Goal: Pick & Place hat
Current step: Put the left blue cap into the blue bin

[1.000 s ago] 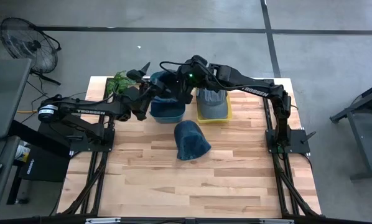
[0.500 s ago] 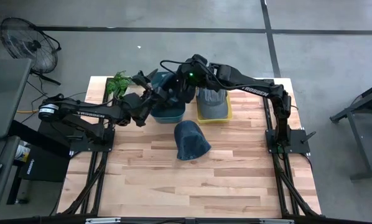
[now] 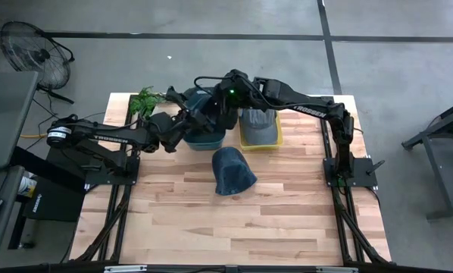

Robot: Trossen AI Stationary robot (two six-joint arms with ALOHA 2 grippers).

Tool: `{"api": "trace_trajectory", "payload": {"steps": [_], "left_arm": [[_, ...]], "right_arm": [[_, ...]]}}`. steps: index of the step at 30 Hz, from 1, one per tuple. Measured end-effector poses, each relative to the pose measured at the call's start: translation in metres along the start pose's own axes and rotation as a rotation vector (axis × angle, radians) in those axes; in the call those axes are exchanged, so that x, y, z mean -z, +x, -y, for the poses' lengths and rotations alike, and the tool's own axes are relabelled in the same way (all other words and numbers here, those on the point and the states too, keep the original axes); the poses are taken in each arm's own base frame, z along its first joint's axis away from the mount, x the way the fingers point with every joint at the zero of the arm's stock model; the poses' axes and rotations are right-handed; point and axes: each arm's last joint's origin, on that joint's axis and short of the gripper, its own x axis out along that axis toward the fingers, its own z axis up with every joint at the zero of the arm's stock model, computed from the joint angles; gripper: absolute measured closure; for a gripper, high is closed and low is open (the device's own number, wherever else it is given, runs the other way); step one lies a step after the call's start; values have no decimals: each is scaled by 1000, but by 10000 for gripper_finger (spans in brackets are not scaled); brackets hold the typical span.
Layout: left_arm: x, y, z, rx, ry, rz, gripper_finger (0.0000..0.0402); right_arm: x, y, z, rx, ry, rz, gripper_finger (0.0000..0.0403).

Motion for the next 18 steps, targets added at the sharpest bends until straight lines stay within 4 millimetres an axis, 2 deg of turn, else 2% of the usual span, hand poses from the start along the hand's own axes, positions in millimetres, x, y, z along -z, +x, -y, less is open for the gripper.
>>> {"api": "trace_trajectory", "payload": {"steps": [8,18], "left_arm": [[3,0,7,81,43,18,78],[4,-1,8,79,2,-5,80]], "right_arm": [[-3,-2,-9,-32,-101,21,403],[-6,-3,-10,-72,-141,65,403]]}}
